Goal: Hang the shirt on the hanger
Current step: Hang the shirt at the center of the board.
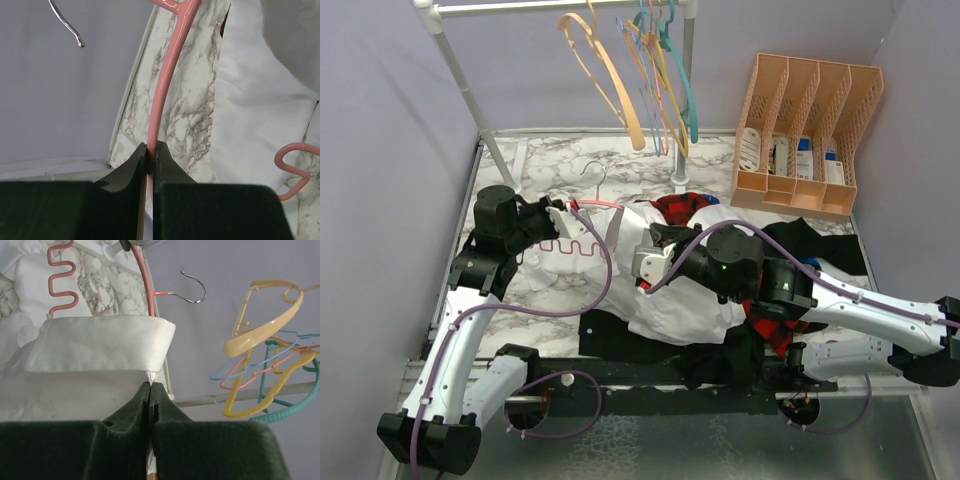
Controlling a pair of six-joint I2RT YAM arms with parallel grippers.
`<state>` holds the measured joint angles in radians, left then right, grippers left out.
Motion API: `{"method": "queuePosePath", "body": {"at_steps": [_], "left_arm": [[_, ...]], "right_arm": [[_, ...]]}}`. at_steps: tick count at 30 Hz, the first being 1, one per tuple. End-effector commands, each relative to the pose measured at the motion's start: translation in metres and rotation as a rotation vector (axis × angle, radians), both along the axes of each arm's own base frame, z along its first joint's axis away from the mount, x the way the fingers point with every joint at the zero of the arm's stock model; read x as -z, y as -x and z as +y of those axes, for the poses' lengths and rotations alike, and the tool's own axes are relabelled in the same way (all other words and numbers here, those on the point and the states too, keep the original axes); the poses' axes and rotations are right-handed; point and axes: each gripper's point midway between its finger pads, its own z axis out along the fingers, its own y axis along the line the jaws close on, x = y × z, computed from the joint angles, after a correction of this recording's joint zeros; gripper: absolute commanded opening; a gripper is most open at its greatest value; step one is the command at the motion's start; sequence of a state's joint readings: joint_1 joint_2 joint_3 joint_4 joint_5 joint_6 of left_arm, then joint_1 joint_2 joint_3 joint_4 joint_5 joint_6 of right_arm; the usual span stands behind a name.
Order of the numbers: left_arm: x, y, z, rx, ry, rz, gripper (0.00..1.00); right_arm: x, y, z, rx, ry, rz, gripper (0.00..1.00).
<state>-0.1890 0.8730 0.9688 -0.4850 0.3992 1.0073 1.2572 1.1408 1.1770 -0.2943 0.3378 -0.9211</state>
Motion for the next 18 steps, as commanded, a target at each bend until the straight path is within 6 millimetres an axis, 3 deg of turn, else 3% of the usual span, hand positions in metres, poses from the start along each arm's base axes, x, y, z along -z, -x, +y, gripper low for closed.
{"method": "queuePosePath", "body": {"at_steps": [1,7,13,18], "left_arm": [[-0.039,-0.008,-0.005,-0.009,0.084,-0.143,0.0],[-0.051,-0.002,-0.026,0.079,0.163,-0.158,0.0],[-0.029,0.025,-0.055,0.26,0.2,-0.065,0.0],[-0.025,0.027,-0.061,0.303,0.184,-0.08,0.0]], "right_arm": [[-0.03,0.0,-0.004,0.027,-0.127,0.009,0.01],[-0.038,0.001,0.004,0.013,-0.164,0.038,0.01],[-0.054,-0.013,0.006,0.109,-0.222,0.05,0.01],[-0.054,-0.015,0.013,0.135,-0.232,0.113,0.01]]}}
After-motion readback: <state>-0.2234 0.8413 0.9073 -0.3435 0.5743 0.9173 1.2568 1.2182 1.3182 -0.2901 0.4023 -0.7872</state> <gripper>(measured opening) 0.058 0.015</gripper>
